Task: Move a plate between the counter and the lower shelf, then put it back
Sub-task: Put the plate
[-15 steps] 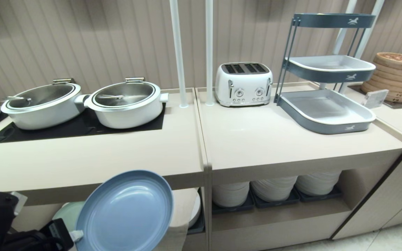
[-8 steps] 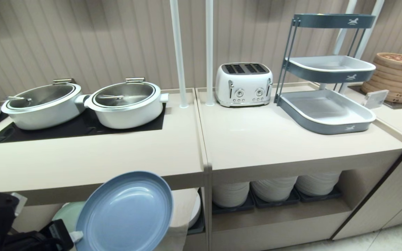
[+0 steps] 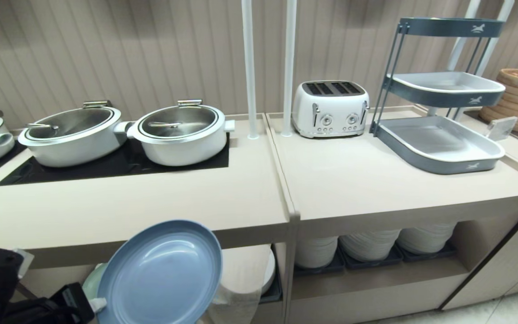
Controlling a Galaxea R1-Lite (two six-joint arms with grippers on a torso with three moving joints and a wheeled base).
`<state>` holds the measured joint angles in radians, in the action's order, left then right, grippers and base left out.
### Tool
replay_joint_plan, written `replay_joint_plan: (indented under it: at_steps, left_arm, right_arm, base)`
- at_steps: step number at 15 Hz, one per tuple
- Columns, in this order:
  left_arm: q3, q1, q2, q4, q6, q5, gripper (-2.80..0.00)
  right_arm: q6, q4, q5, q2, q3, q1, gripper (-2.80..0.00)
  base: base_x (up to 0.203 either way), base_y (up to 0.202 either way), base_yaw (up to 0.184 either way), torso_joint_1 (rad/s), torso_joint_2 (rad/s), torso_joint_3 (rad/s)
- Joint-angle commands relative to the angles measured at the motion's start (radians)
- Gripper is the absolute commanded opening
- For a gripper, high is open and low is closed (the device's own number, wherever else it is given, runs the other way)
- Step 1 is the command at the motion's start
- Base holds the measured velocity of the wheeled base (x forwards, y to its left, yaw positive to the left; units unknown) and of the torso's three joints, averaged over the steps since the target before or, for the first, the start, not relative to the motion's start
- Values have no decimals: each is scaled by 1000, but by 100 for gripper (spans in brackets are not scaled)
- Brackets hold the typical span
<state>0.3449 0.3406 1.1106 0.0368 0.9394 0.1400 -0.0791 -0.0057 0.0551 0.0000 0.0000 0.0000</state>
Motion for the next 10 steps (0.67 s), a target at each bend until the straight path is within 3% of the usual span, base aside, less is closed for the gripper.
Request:
replay_joint_plan:
  at_steps: [1,10]
  left_arm:
    - [-1,0,-2,0,6,1,-280]
    - [0,-1,-8,0,6,6,-280]
  right_arm:
    - [-1,0,0,0,0,0,-280]
    - [-1,0,0,0,0,0,-280]
  base:
    - [0,190,-2,5,5,2]
    - [0,196,-1,1,1,1]
